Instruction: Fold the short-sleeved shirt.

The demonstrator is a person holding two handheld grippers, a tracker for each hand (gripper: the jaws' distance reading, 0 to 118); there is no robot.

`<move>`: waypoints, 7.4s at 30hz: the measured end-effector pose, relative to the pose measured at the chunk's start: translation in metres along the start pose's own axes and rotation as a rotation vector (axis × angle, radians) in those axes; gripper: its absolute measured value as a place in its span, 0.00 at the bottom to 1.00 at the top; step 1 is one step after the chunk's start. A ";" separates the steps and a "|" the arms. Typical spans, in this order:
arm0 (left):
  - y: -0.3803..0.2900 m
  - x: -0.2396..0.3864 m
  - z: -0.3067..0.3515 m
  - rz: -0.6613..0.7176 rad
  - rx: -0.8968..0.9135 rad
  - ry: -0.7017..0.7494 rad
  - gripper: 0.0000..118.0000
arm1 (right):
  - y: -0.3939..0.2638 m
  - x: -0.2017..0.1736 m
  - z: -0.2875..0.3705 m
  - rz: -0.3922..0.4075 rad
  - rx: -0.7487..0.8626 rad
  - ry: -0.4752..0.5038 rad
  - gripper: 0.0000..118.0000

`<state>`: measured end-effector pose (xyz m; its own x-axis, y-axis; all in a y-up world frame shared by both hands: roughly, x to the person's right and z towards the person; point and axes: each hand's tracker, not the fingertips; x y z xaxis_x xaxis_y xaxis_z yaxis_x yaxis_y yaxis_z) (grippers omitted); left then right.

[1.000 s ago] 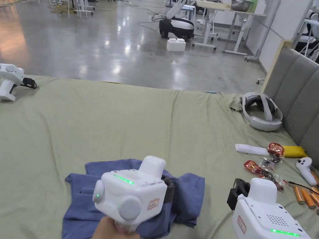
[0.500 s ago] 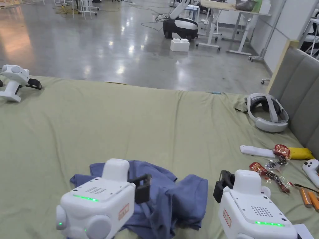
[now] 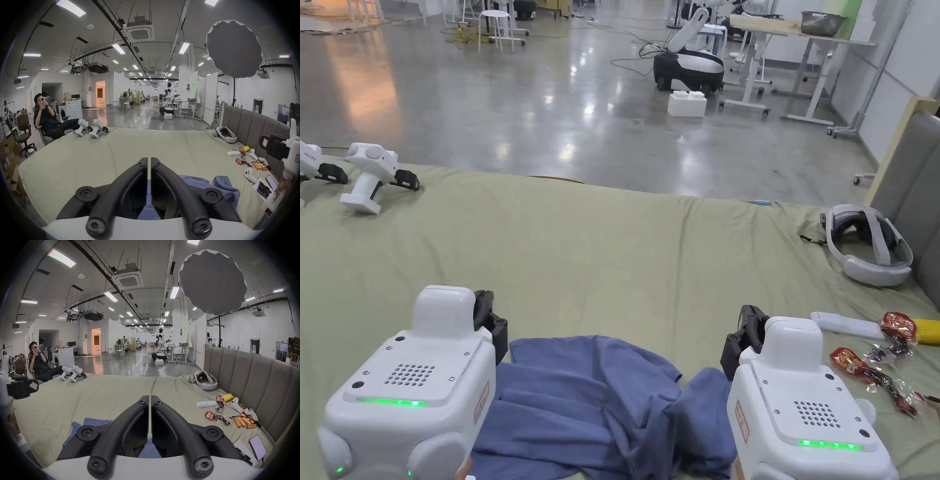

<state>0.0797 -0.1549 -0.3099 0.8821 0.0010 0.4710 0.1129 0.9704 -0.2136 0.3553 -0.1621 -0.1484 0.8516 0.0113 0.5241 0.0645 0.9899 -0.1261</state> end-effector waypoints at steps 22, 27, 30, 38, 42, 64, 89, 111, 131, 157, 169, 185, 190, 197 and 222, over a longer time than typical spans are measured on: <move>-0.063 -0.088 -0.191 0.222 -0.637 -0.036 0.02 | -0.032 0.013 -0.032 0.028 -0.147 0.017 0.04; -0.074 -0.085 -0.235 0.259 -0.721 -0.060 0.48 | -0.043 0.025 -0.041 0.031 -0.187 -0.009 0.04; -0.081 -0.079 -0.252 0.264 -0.746 -0.071 0.60 | -0.049 0.030 -0.044 0.035 -0.208 -0.020 0.04; -0.120 -0.055 -0.269 0.119 -0.935 0.033 0.60 | -0.063 0.039 -0.051 0.038 -0.259 -0.040 0.04; -0.118 -0.038 -0.260 0.055 -0.935 0.032 0.37 | -0.068 0.041 -0.054 0.038 -0.281 -0.037 0.04; -0.062 -0.052 -0.166 0.138 -0.621 -0.087 0.07 | -0.127 0.080 -0.209 -0.013 -0.902 0.078 0.48; 0.005 -0.067 -0.128 0.087 -0.449 -0.079 0.07 | -0.002 0.089 -0.132 -0.046 -0.465 0.041 0.05; 0.188 -0.204 -0.085 0.139 -0.169 0.148 0.07 | 0.176 0.137 -0.113 0.027 -0.177 -0.091 0.05; 0.261 -0.201 -0.152 0.168 -0.130 0.145 0.07 | 0.292 0.098 -0.159 0.114 -0.084 -0.133 0.05; 0.047 -0.167 -0.067 0.121 -0.343 0.017 0.07 | 0.106 0.115 -0.051 0.130 -0.288 -0.119 0.05; -0.087 -0.185 0.007 0.144 -0.640 0.054 0.07 | -0.022 0.116 0.044 0.118 -0.527 -0.149 0.05; -0.106 -0.176 0.016 0.131 -0.609 0.128 0.57 | -0.059 0.100 0.059 0.157 -0.511 -0.173 0.30; -0.080 -0.154 0.014 0.082 -0.470 0.081 0.57 | -0.033 0.073 0.061 0.158 -0.354 -0.107 0.41; -0.040 -0.087 0.015 0.053 -0.219 0.014 0.56 | -0.004 0.016 0.056 0.089 -0.093 -0.004 0.40; -0.007 -0.082 0.027 -0.008 -0.041 0.094 0.01 | 0.014 -0.028 0.030 -0.004 0.049 0.017 0.03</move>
<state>-0.0056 -0.1556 -0.3242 0.9199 -0.0307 0.3909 0.1365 0.9597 -0.2457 0.3169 -0.1448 -0.1394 0.8602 0.0052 0.5099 0.0427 0.9957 -0.0821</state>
